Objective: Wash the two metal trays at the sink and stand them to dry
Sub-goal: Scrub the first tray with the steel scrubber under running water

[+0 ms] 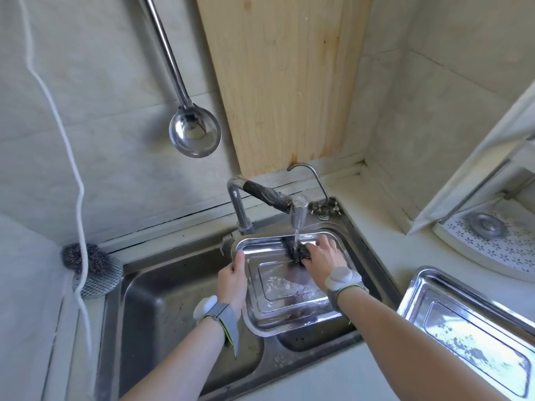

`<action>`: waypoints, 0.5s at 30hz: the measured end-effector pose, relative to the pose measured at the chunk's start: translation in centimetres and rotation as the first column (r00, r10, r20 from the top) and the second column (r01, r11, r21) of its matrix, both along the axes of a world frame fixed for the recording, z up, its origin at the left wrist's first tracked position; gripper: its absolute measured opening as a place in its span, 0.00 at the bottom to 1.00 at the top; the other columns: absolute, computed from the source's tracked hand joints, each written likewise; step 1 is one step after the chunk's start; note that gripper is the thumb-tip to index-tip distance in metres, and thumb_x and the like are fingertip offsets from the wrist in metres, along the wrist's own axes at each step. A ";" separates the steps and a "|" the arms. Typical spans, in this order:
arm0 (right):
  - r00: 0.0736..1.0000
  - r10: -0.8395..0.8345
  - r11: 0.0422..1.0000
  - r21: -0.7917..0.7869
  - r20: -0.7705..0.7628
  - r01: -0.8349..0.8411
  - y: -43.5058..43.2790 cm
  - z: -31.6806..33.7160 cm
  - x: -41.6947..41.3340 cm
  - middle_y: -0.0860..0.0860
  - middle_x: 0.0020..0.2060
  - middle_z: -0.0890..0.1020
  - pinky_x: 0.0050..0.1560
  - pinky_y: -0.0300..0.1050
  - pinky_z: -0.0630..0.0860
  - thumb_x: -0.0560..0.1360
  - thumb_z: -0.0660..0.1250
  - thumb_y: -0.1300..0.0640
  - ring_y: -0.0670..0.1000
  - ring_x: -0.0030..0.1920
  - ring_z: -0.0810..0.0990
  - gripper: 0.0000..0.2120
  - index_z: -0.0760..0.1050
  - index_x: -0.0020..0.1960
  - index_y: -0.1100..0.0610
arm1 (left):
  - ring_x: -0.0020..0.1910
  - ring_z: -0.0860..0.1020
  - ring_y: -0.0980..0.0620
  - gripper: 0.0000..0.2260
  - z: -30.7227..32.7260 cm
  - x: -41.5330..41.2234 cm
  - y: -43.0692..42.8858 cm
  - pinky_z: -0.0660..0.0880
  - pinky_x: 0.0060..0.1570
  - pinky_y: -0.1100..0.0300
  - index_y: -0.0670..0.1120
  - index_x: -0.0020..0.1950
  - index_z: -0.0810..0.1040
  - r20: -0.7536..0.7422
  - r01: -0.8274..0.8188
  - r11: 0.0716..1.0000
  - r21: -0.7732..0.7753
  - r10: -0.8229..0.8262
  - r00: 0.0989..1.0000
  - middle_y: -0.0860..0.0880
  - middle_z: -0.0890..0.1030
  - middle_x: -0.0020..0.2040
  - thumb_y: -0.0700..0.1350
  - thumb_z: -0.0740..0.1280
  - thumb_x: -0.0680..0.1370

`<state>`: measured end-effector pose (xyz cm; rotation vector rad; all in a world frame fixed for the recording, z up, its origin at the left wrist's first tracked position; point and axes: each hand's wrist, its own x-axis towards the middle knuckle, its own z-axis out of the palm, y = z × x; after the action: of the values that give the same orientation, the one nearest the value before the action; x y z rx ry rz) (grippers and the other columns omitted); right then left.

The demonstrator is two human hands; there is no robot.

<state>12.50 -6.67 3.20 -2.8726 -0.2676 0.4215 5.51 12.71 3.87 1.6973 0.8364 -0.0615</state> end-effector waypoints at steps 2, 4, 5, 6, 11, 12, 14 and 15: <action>0.996 -0.067 0.996 0.059 -0.065 0.071 1.2 0.4 0.0 0.55 0.61 0.68 0.55 0.51 0.74 0.79 0.61 0.54 0.59 0.58 0.74 0.14 0.73 0.61 0.60 | 0.35 0.72 0.47 0.25 0.3 0.0 -0.6 0.66 0.38 0.56 0.43 0.38 0.72 0.033 0.033 0.998 0.049 -0.035 0.999 0.44 0.73 0.34 0.63 0.56 0.78; 0.997 -0.009 0.971 0.237 -0.078 0.028 4.3 1.3 -1.3 0.54 0.60 0.71 0.52 0.50 0.74 0.78 0.63 0.54 0.59 0.54 0.77 0.16 0.71 0.64 0.58 | 0.32 0.70 0.46 0.26 0.7 0.2 -1.2 0.65 0.36 0.57 0.41 0.33 0.69 0.036 0.042 0.993 0.108 -0.046 0.998 0.45 0.71 0.30 0.61 0.56 0.79; 0.998 0.053 0.937 0.348 -0.039 -0.036 5.7 1.7 -2.2 0.53 0.58 0.72 0.52 0.49 0.74 0.78 0.65 0.55 0.58 0.53 0.78 0.18 0.71 0.67 0.54 | 0.33 0.72 0.45 0.28 0.8 0.3 -1.3 0.67 0.36 0.56 0.39 0.33 0.72 0.039 0.047 0.992 0.121 -0.052 0.998 0.45 0.74 0.30 0.61 0.56 0.79; 0.993 0.116 0.897 0.431 -0.006 -0.102 6.5 2.0 -3.2 0.52 0.56 0.74 0.52 0.49 0.75 0.77 0.66 0.55 0.57 0.51 0.78 0.20 0.71 0.68 0.50 | 0.34 0.74 0.44 0.28 0.7 0.4 -1.5 0.69 0.37 0.55 0.38 0.35 0.76 0.041 0.055 0.991 0.120 -0.060 0.997 0.44 0.77 0.32 0.61 0.56 0.79; 0.976 -0.207 0.921 0.322 -0.074 0.220 1.9 0.3 -0.1 0.52 0.57 0.73 0.54 0.50 0.78 0.78 0.64 0.54 0.57 0.49 0.80 0.15 0.75 0.64 0.44 | 0.29 0.60 0.49 0.26 1.7 -0.5 -1.6 0.58 0.33 0.57 0.45 0.29 0.58 0.103 -0.016 0.995 0.097 0.006 0.995 0.48 0.60 0.26 0.60 0.56 0.80; 0.925 -0.361 0.884 0.271 -0.122 0.381 1.2 0.1 0.4 0.53 0.59 0.73 0.55 0.53 0.78 0.78 0.64 0.54 0.58 0.50 0.79 0.15 0.75 0.63 0.44 | 0.29 0.58 0.50 0.25 2.1 -0.5 -1.6 0.56 0.33 0.58 0.46 0.29 0.56 0.122 -0.010 0.993 0.115 -0.004 0.993 0.49 0.58 0.26 0.59 0.56 0.80; 0.940 -0.325 0.889 0.305 -0.108 0.342 3.4 0.9 -0.2 0.53 0.58 0.73 0.57 0.49 0.76 0.78 0.65 0.53 0.57 0.51 0.78 0.15 0.75 0.64 0.45 | 0.28 0.59 0.50 0.25 2.4 -0.1 -1.6 0.56 0.32 0.58 0.45 0.29 0.57 0.118 -0.017 0.990 0.137 0.000 0.993 0.48 0.60 0.27 0.59 0.56 0.80; 0.979 -0.193 0.890 0.408 -0.071 0.205 5.6 1.7 -1.2 0.53 0.55 0.73 0.55 0.44 0.75 0.78 0.65 0.53 0.55 0.50 0.77 0.16 0.75 0.65 0.46 | 0.29 0.62 0.48 0.26 2.4 0.2 -1.4 0.59 0.33 0.57 0.44 0.29 0.59 0.106 -0.021 0.989 0.145 0.005 0.994 0.47 0.63 0.27 0.60 0.55 0.80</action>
<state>11.34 -1.07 4.87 -2.4421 -0.0447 0.3205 5.75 11.31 6.29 1.8155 0.7884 0.1000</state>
